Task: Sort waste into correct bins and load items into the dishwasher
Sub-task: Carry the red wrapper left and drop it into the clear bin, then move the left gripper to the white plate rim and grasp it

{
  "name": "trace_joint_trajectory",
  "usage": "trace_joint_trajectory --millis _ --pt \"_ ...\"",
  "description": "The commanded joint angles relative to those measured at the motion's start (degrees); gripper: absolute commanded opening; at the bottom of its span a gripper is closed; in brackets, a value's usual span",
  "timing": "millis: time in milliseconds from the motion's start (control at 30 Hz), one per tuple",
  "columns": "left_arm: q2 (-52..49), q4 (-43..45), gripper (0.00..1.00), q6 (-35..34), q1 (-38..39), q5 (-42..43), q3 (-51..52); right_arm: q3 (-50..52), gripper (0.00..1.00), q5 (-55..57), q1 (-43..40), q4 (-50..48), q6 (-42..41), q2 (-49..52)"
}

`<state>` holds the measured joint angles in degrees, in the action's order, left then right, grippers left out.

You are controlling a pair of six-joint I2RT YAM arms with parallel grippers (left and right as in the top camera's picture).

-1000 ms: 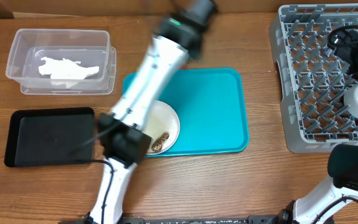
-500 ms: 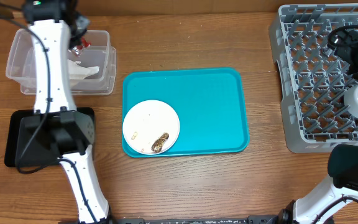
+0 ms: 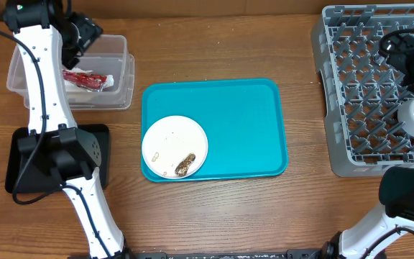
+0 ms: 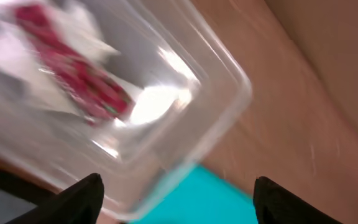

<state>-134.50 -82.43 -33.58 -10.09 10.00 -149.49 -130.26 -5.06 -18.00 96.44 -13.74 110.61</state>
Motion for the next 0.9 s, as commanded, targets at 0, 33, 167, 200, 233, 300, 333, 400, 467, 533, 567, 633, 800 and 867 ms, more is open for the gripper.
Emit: trace_joint_trajectory --millis 0,33,167,200,233,300,333,400,467,533,567,633,800,867 --pt "0.7 -2.0 0.79 19.2 3.3 16.2 0.2 0.1 1.0 0.3 -0.1 -0.3 -0.5 -1.7" --pt "0.7 -3.4 0.8 22.4 4.5 18.2 0.2 0.1 1.0 0.3 -0.1 -0.3 -0.5 -1.7" --pt "0.7 -9.6 0.76 30.9 10.5 14.9 0.2 0.1 1.0 0.3 -0.1 -0.3 -0.4 -1.7" --pt "0.7 -10.4 0.76 30.6 12.2 12.7 0.2 0.1 1.0 0.3 -0.1 -0.3 -0.4 -1.7" --pt "0.7 -10.6 0.76 29.7 13.5 11.9 0.2 0.1 1.0 0.3 -0.1 -0.3 -0.4 -1.7" --pt "0.7 -12.0 0.79 29.3 16.8 11.8 0.2 0.1 1.0 0.3 -0.1 -0.3 -0.4 -1.7" --pt "0.7 -13.1 0.79 29.3 18.1 11.5 0.2 0.1 1.0 0.3 -0.1 -0.3 -0.4 -1.7" --pt "0.7 -14.4 0.78 28.2 20.3 9.4 0.3 0.1 1.0 0.3 -0.1 -0.3 -0.5 -1.7" --pt "1.1 -14.4 0.78 26.8 22.2 7.7 0.3 0.1 1.0 0.3 -0.1 -0.3 -0.4 -1.7" --pt "1.7 -14.4 0.78 24.6 24.1 6.0 0.5 0.1 1.0 0.3 -0.1 -0.3 -0.4 -1.7" --pt "2.6 -14.4 0.78 24.6 25.3 5.9 1.4 0.1 1.0 0.3 -0.1 -0.3 -0.4 -1.7" --pt "4.9 -14.4 0.78 24.5 27.1 5.2 4.3 0.1 1.0 0.3 -0.1 -0.3 -0.4 -1.7" --pt "13.7 -14.4 0.83 21.5 31.8 -3.0 17.9 0.1 1.0 0.3 -0.1 -0.3 -0.4 -1.7" --pt "17.6 -14.4 0.86 18.8 33.6 -5.0 24.5 0.1 1.0 0.3 -0.1 -0.3 -0.4 -1.7"
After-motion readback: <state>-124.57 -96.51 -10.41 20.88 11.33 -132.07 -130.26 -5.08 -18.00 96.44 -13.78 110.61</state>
